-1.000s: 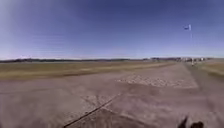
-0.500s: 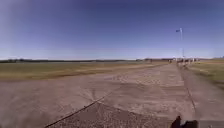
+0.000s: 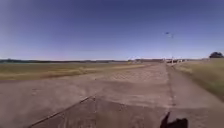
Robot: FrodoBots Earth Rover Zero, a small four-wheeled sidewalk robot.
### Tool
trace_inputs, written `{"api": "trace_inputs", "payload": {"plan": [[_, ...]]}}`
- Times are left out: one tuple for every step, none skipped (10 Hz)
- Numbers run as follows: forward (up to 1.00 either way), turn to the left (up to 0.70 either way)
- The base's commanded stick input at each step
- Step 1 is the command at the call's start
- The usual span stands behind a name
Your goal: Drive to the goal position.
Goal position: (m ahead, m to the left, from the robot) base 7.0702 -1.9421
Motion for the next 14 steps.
{"api": "trace_inputs", "payload": {"plan": [[-0.70,0.35],[-0.70,0.35],[0.00,0.00],[0.00,0.00],[0.00,0.00],[0.00,0.00],[0.00,0.00],[0.00,0.00],[0.00,0.00],[0.00,0.00],[0.00,0.00],[0.07,-0.03],[0.38,-0.19],[0.70,-0.35]]}}
